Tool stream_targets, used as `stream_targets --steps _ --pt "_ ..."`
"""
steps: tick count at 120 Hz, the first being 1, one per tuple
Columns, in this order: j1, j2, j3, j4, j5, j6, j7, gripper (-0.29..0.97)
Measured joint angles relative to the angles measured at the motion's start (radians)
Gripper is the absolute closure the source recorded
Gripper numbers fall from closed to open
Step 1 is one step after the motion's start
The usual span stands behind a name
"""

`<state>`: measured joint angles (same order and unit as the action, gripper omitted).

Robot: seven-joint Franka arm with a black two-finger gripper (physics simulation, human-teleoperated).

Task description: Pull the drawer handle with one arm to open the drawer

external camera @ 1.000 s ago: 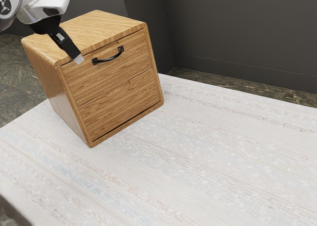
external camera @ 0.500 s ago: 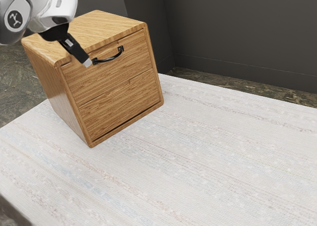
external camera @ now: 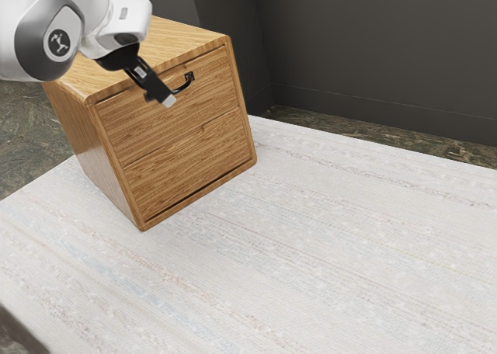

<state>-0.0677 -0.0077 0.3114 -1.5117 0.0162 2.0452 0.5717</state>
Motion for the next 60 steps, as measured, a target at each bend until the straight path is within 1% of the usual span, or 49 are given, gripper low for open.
stream_targets --steps 29,60 --pt "-0.026 -0.006 0.012 -0.001 -0.001 0.004 0.001 0.00" --pt "-0.005 -0.007 0.012 0.001 -0.001 0.001 0.003 0.00"
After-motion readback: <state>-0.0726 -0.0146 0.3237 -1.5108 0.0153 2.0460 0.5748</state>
